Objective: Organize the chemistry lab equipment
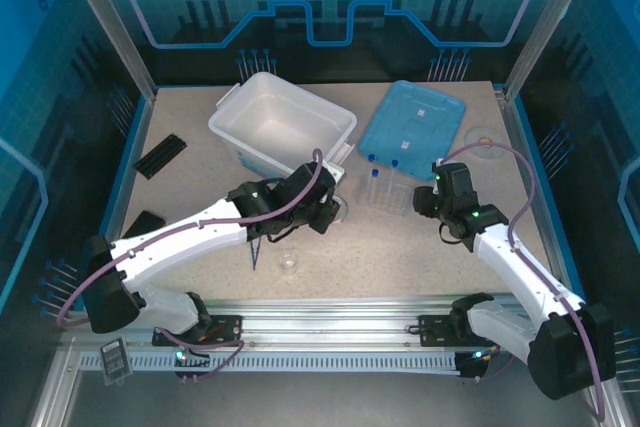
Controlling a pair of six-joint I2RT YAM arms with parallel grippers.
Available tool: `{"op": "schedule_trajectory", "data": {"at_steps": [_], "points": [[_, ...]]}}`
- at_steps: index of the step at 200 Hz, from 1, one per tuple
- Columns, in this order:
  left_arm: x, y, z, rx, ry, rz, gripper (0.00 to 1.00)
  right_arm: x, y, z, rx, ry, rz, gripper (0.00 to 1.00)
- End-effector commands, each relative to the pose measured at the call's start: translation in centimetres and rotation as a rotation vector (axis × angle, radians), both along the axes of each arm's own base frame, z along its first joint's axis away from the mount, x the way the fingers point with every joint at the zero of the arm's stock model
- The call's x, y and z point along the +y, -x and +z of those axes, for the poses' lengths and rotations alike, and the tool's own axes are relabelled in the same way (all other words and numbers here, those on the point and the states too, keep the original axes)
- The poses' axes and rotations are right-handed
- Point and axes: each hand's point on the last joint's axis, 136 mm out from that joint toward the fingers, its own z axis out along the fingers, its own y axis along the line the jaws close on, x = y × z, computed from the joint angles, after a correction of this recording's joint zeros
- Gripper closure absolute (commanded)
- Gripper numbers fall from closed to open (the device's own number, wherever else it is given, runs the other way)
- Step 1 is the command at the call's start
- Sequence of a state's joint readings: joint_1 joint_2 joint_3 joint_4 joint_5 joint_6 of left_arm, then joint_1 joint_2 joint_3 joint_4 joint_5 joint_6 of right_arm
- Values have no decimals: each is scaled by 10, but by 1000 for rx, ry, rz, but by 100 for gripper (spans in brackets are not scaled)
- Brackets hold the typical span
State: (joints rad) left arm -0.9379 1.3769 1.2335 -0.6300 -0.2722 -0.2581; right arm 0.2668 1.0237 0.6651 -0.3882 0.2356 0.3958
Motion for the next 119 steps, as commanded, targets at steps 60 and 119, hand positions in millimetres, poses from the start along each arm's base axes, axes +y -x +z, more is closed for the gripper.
{"op": "schedule_trajectory", "data": {"at_steps": [60,119], "points": [[17,-39,75,-145,50,21,85,-13,-10,-6,-59,35,-55,31],[42,-76,88,-179,55,100,85,-14,-14,-10,-83,53,-54,19]]}}
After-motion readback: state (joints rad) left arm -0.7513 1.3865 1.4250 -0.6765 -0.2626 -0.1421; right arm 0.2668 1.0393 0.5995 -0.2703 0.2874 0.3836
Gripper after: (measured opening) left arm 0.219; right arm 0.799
